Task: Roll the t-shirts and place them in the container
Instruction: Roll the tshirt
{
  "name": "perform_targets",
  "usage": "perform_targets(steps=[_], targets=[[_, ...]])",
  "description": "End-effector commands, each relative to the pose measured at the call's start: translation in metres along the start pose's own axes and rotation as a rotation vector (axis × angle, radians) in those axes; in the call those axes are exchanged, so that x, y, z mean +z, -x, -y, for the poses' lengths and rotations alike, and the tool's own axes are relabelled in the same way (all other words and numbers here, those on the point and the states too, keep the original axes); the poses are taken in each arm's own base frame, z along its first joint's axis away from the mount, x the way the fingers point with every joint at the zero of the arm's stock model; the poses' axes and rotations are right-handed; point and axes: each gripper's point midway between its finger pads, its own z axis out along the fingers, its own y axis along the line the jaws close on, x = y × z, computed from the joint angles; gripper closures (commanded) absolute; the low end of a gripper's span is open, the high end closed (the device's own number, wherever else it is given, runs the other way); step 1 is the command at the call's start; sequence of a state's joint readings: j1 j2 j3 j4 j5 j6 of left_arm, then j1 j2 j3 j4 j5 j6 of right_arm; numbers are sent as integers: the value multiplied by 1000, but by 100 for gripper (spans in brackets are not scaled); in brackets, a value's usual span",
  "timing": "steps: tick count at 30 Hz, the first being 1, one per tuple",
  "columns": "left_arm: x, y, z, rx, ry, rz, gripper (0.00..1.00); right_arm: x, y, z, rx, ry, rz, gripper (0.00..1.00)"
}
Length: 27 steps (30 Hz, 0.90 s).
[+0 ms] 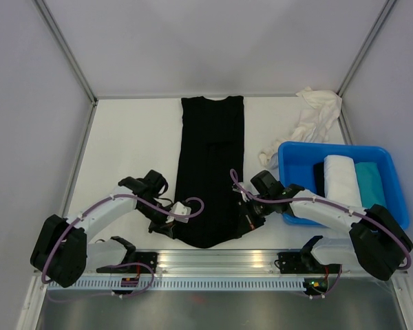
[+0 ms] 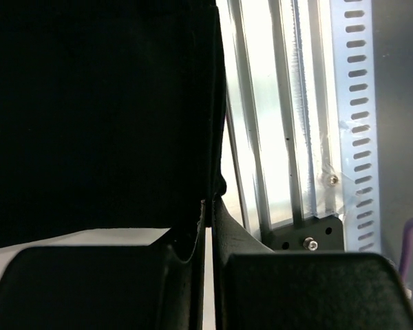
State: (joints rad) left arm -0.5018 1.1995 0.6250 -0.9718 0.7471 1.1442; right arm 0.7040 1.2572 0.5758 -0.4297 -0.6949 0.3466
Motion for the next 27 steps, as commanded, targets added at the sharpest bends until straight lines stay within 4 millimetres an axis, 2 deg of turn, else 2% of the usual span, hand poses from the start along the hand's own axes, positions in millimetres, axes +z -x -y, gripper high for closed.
perform_targets(steps=[1,5,8,12,20,23,27], targets=[[-6,21,5,38,-39,65,98,0,5,-9,24,38,11,100],[-11,40,-14,-35,24,111,98,2,6,6,53,-19,12,100],[-14,50,-22,-74,39,138,98,-4,19,18,63,-66,60,100],[-9,41,-28,-112,56,117,98,-11,39,31,85,-95,135,100],[-16,37,-64,-165,165,122,98,-10,42,51,102,-136,125,100],[-19,35,-74,-182,201,122,98,-17,49,57,118,-146,163,100],[-18,31,-81,-186,219,111,98,-19,63,55,101,-124,201,100]])
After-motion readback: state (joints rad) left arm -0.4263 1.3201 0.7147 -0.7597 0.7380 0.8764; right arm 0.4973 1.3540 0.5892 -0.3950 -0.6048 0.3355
